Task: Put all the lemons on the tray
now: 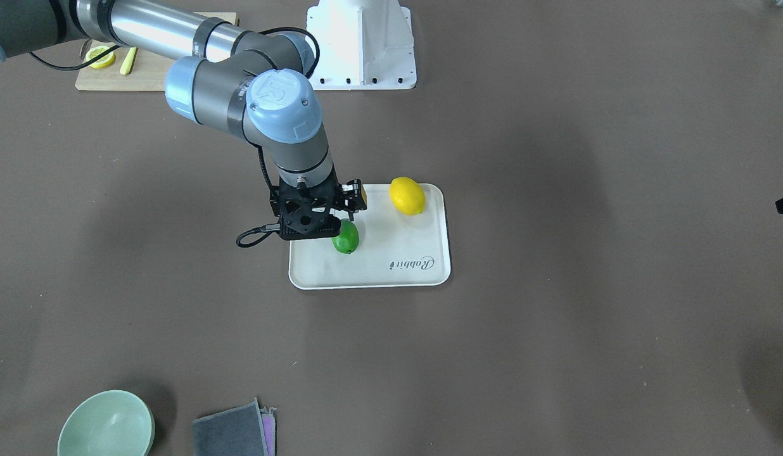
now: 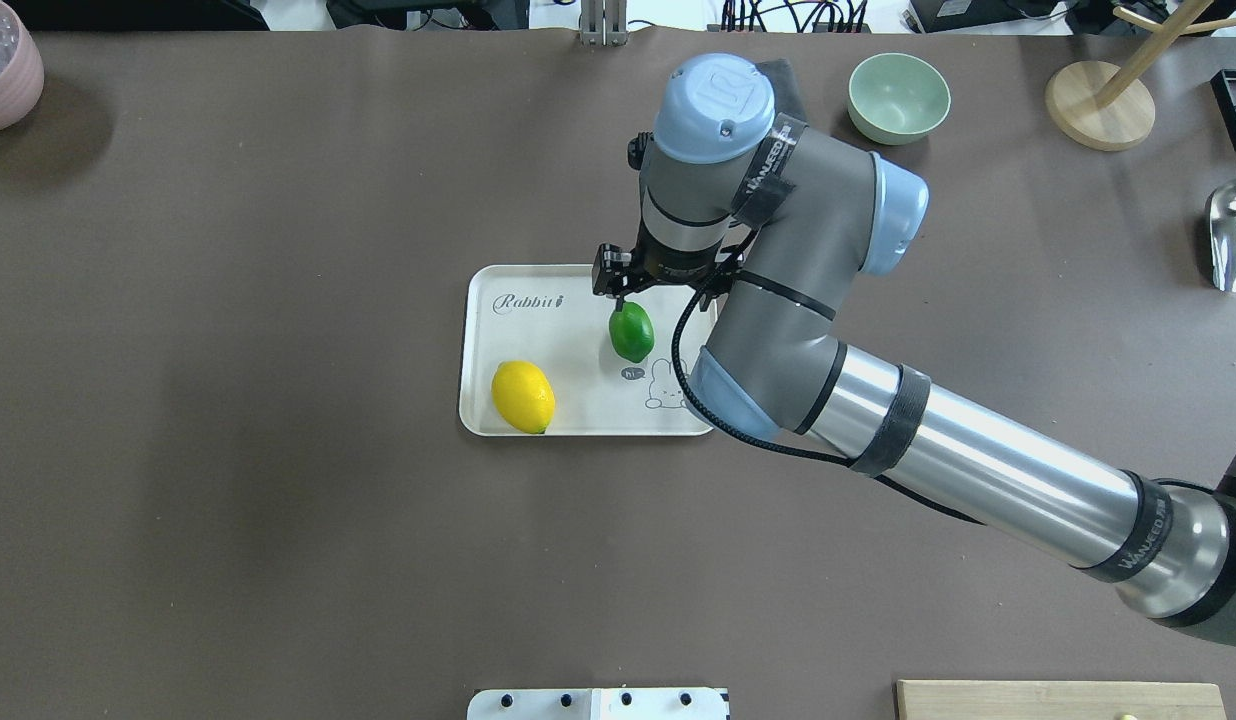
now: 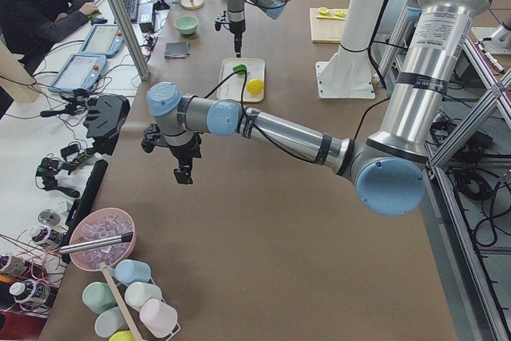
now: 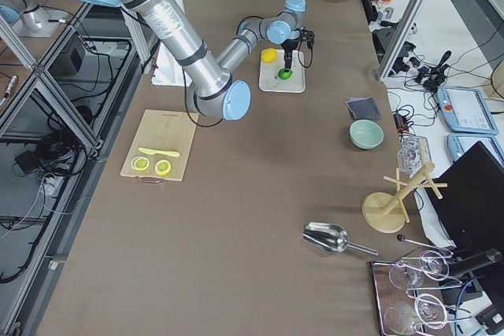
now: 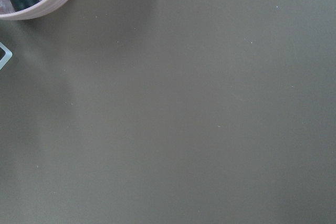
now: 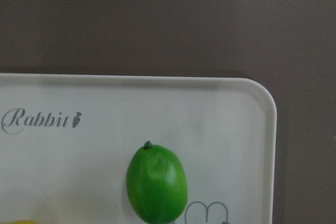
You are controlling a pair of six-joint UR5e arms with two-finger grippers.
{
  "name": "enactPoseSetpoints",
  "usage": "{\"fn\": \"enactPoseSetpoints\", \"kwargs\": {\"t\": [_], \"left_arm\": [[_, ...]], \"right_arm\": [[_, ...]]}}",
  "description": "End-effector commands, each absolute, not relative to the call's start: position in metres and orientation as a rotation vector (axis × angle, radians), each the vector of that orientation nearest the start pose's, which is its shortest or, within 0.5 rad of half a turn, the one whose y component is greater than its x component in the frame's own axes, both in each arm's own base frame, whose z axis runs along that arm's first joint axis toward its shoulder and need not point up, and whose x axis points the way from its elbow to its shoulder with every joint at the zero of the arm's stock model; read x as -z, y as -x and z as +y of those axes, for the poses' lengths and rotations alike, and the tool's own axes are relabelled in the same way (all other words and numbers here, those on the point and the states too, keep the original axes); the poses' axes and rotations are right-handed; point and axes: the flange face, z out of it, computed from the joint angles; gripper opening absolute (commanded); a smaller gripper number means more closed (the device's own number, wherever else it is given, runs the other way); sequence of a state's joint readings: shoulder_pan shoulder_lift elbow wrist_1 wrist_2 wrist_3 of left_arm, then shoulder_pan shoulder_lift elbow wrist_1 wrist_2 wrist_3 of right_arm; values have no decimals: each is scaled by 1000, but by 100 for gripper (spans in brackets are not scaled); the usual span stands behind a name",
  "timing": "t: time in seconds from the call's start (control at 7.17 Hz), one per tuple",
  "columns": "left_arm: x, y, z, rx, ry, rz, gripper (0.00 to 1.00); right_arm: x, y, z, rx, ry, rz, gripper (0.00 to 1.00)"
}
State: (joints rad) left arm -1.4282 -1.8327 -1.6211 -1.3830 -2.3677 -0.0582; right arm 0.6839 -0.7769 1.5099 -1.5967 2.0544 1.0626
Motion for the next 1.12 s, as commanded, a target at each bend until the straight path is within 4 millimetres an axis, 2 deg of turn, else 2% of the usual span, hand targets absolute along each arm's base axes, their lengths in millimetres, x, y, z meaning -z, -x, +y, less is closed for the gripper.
{"fn": "enactPoseSetpoints", "kwargs": {"t": [0.0, 0.42, 0.56, 0.7, 0.98], "left_arm": [[-507, -23, -594, -131, -42, 804, 98], [-507, -22, -593, -141, -49, 804, 98], [-512, -21, -590, -139, -41, 805, 98], [-511, -21, -590, -140, -42, 806, 98], [-508, -20, -589, -141, -50, 807, 98]], "right_arm": [[-264, 394, -529, 11, -56, -823, 100], [-359, 236, -538, -7, -106, -774, 100], [-392, 193, -531, 25, -103, -770, 100], [-435, 143, -520, 80, -100, -763, 100], [-508, 39, -488, 148, -108, -814, 100]]}}
